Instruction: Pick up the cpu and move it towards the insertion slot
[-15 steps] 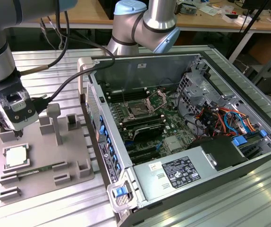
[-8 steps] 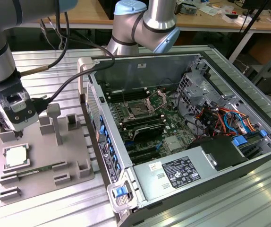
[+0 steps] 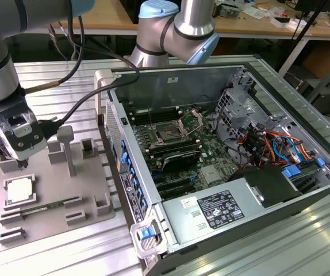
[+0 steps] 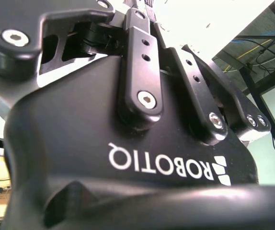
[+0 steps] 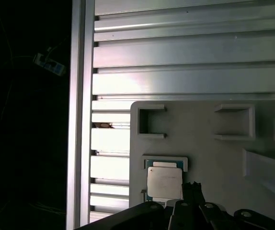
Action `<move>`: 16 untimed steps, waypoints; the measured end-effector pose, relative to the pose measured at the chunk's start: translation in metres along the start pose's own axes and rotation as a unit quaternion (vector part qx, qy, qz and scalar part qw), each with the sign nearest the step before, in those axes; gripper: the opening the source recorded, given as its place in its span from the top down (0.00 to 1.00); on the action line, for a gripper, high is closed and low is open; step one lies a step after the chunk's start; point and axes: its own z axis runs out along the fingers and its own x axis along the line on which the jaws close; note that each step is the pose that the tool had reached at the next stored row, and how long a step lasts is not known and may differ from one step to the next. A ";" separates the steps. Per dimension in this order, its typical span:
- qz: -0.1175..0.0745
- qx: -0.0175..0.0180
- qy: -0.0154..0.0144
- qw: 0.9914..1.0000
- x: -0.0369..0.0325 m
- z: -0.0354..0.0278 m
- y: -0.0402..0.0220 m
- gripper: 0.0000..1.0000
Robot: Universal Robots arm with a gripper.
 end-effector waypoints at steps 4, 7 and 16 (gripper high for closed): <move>0.000 0.000 0.000 1.000 0.0001 0.0007 -0.0003 0.89; 0.000 0.000 0.000 1.000 0.0007 0.0010 -0.0008 0.89; 0.000 0.000 0.000 1.000 0.0032 0.0027 -0.0015 0.89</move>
